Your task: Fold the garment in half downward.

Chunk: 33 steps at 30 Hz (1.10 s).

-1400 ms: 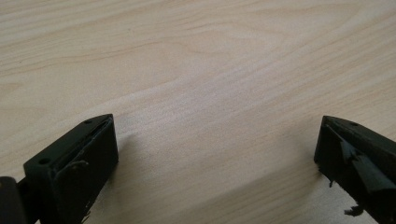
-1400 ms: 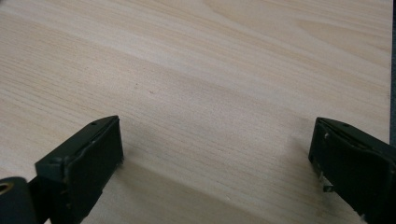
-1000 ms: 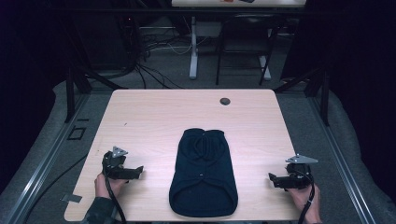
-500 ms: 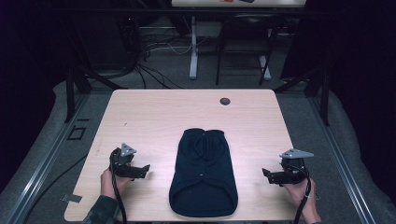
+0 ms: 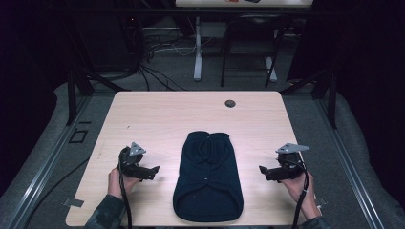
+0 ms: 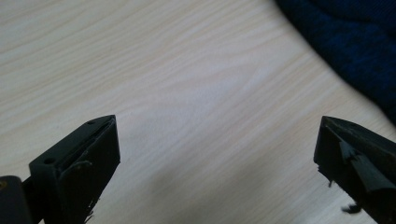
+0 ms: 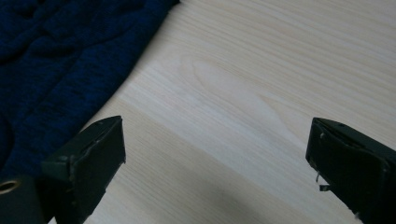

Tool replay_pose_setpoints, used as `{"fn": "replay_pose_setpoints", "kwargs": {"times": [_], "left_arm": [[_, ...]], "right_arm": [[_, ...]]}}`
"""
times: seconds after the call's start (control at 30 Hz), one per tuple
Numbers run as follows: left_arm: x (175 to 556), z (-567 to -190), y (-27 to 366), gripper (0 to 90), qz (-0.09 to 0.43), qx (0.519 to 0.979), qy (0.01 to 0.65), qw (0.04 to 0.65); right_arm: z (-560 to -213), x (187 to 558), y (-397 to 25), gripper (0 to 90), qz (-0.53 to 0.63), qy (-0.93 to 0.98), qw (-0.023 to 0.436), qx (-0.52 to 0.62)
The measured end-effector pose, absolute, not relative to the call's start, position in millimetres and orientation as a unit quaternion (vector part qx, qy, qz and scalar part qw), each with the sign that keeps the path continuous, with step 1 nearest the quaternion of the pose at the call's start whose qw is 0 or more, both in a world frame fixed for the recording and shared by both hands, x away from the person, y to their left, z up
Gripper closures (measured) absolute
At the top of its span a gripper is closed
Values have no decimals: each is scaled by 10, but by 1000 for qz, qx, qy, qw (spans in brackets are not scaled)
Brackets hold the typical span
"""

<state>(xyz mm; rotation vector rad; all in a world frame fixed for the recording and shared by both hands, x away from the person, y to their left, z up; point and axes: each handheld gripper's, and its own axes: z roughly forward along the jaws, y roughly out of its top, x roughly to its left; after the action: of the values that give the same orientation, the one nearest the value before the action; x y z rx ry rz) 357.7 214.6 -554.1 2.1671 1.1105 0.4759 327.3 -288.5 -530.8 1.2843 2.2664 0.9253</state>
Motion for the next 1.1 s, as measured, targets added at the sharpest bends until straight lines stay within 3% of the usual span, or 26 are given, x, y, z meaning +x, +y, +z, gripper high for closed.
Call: {"fn": "replay_pose_setpoints", "kwargs": {"times": [1.1], "left_arm": [[4237, -5298, 1404, 19, 128, 849, 374, 351]], "right_arm": [[-5132, 3819, -2364, 54, 334, 835, 147, 412]]}}
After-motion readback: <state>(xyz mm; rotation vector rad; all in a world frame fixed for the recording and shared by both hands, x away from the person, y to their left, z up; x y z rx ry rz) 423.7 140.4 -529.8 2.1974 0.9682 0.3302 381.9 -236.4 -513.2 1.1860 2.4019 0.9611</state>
